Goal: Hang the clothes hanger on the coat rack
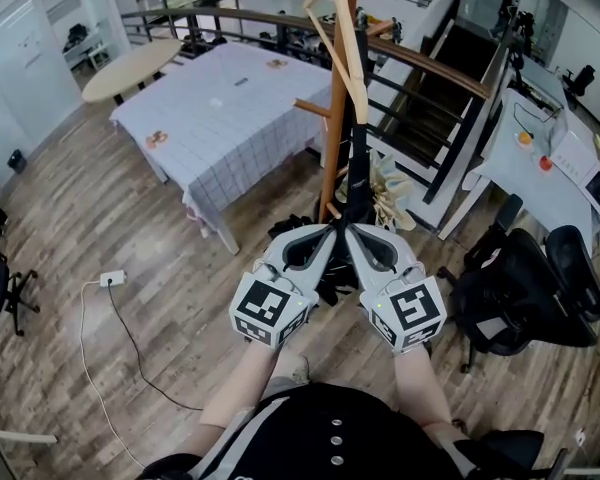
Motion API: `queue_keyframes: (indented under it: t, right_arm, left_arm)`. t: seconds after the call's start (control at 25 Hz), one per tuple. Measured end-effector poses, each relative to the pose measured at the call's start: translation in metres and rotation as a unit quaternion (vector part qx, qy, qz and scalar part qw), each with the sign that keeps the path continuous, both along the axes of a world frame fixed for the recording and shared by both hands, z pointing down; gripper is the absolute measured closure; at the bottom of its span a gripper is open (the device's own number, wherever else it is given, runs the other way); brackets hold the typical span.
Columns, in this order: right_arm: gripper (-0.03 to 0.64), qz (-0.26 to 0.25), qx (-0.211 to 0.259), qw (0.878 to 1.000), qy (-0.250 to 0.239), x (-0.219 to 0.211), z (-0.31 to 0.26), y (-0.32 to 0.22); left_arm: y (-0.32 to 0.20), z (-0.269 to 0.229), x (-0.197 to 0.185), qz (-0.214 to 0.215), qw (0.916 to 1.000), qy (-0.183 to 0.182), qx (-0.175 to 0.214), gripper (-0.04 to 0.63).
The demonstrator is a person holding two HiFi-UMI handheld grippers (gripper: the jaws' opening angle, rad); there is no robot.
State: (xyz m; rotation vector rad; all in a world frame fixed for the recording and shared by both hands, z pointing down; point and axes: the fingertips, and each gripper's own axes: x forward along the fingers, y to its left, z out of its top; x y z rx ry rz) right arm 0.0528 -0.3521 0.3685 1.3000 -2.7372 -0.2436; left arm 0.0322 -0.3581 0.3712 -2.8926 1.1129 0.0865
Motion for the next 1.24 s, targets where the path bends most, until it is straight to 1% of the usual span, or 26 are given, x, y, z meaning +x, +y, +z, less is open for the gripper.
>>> queue_keyframes:
  t: [0.44,0.92,1.12,1.24]
  right_arm:
    - [0.618,0.010,0.002,1.000,-0.002,0.003,-0.002,-0.001]
    - [0.618,0.022,0.007,1.000,0.015,0.003,-0.001,-0.009]
    - [0.618,0.023,0.014,1.000,0.015,0.003,-0.002,-0.011]
    - [0.618,0.025,0.010,1.000,0.015,0.003,-0.001,-0.012]
  left_arm:
    - [-0.002,0.001,0.001,0.004,1.0000,0.002,-0.002,0.592]
    - [-0.004,0.002,0.000,0.014,0.9998,0.010,-0.013,0.592]
    - [-0.005,0.006,-0.002,0.011,0.9998,0.004,-0.013,0.592]
    - [-0.006,0.007,-0.002,0.011,0.9998,0.004,-0.013,0.592]
